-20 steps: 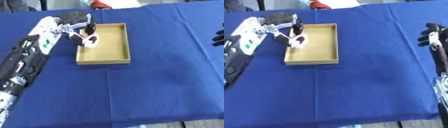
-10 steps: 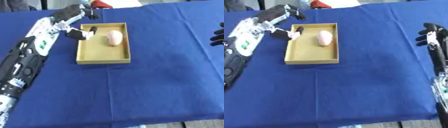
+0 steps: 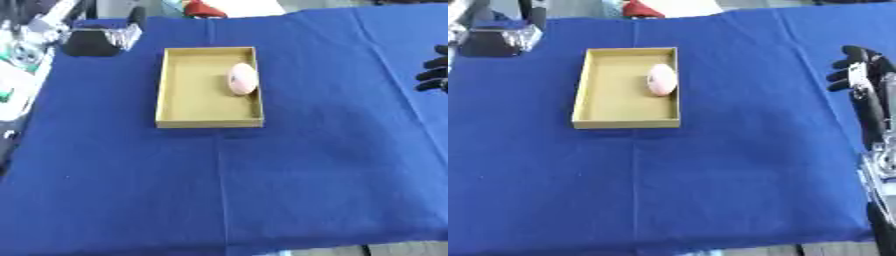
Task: Pick up objects on the table and place them in the box.
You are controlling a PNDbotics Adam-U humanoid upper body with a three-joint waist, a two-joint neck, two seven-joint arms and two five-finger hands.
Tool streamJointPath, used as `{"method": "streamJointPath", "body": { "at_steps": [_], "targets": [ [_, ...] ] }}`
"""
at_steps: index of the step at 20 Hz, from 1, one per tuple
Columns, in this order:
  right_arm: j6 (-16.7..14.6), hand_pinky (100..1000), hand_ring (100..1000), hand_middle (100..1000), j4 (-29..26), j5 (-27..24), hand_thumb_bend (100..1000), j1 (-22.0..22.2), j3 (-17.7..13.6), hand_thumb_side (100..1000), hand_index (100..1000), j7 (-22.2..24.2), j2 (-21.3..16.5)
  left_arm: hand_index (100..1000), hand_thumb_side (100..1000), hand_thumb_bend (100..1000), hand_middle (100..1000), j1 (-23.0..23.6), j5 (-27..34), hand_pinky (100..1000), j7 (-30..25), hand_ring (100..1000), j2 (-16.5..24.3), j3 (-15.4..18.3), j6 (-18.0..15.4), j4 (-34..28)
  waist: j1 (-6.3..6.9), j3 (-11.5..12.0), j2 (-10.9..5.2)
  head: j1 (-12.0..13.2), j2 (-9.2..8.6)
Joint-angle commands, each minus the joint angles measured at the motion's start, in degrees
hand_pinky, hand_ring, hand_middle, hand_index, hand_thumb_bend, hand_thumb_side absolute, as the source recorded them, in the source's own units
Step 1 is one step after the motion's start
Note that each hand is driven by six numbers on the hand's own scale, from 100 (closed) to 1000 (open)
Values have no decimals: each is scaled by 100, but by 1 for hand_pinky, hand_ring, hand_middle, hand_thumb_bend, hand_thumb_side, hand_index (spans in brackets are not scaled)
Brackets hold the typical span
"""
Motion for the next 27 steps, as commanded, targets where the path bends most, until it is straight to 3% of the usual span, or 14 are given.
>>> {"method": "streamJointPath", "body": {
  "at_steps": [1, 6, 10, 21, 27],
  "targets": [
    [-4, 509, 562, 572, -74, 19, 100, -60, -70, 798, 777, -27, -120, 773, 499, 100, 577, 340, 517, 712, -24, 617, 216, 309, 253, -659, -36, 50, -81, -9, -37],
    [-3, 509, 562, 572, -89, 20, 100, -71, -82, 799, 777, -35, -112, 768, 537, 100, 566, 1099, 982, 711, -46, 606, -21, 651, 525, -1053, -60, 99, -66, 65, -45],
    [-3, 509, 562, 572, -88, 17, 100, -71, -67, 798, 776, -26, -108, 765, 546, 100, 560, 1394, 1267, 709, -59, 599, -224, 813, 633, -1080, -69, 157, -58, 101, -43],
    [7, 510, 563, 571, -87, 19, 100, -118, -9, 798, 776, 40, -160, 764, 572, 100, 550, 1572, 1609, 703, -237, 583, -527, 798, 708, -1113, -88, 180, -71, 103, -41],
    [68, 512, 562, 570, -82, 57, 100, -260, 157, 798, 777, 215, -456, 760, 624, 100, 538, 1643, 1837, 695, -252, 567, -659, 754, 795, -1119, -95, 213, -83, 62, -31]
  ]
}}
